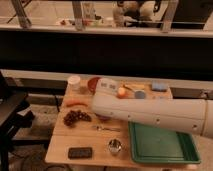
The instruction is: Wipe purple bowl with brush
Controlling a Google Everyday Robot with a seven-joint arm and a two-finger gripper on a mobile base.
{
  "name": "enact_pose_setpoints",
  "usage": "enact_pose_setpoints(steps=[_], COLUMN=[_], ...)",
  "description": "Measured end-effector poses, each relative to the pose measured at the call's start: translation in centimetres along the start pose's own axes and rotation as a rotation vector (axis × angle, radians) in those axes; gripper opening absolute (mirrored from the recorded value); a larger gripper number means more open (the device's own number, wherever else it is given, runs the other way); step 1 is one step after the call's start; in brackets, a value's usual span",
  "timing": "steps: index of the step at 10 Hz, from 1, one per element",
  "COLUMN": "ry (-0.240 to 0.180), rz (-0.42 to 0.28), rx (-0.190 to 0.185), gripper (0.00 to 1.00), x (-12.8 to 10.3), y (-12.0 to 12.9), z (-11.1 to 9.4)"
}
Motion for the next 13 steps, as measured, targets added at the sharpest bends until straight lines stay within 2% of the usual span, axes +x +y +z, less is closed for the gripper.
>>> enact_pose_setpoints(steps=[3,9,13], ry=[-0.028,-0.044,-0.009], rz=[-0.007,-0.015,-0.024], rx=[-0.004,-0.018,-0.031], gripper=[0.00,0.00,0.00], x=[-1.2,-2.6,-2.3], y=[0.5,2.8,3.1], z=[-0.1,-3.3,-3.9])
